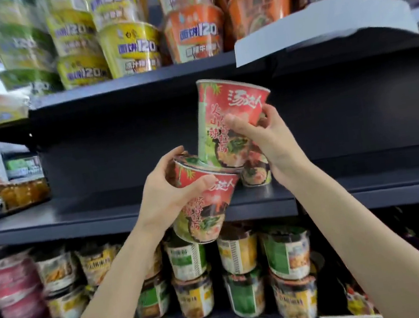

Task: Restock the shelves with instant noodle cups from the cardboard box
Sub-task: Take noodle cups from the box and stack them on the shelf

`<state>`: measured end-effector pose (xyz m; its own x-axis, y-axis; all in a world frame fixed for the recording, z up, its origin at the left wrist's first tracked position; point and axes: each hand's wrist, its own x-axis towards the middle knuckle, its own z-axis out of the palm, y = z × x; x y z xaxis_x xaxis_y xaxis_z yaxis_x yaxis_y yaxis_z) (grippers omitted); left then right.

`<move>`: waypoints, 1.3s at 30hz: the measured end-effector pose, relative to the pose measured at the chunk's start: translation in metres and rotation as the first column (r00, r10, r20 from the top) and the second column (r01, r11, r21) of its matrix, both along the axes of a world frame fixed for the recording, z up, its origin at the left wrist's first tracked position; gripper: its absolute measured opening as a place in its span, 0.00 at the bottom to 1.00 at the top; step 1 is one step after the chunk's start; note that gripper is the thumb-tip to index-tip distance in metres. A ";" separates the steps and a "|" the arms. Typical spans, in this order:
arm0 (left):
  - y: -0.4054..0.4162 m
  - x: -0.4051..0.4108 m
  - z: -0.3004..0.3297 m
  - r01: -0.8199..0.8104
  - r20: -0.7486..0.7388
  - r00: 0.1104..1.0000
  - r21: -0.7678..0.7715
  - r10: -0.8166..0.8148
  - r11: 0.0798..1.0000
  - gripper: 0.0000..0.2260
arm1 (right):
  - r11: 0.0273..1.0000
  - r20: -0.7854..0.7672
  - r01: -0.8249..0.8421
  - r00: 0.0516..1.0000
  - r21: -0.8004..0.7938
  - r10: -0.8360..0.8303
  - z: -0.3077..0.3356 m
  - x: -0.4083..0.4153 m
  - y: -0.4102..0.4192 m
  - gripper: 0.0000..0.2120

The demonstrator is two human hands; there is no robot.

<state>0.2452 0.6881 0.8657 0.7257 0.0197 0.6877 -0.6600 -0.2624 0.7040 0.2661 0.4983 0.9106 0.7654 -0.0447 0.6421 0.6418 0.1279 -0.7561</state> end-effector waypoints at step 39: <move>0.026 0.217 0.015 -0.056 -0.190 0.977 0.191 0.093 0.980 0.48 | 0.870 0.016 0.363 0.925 -0.332 -0.380 0.035 0.185 0.079 0.40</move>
<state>0.4625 0.7141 0.8805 0.8483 -0.0345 0.5283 -0.4870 -0.4426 0.7530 0.4511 0.5770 0.9453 0.7639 -0.1286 0.6324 0.5550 -0.3692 -0.7455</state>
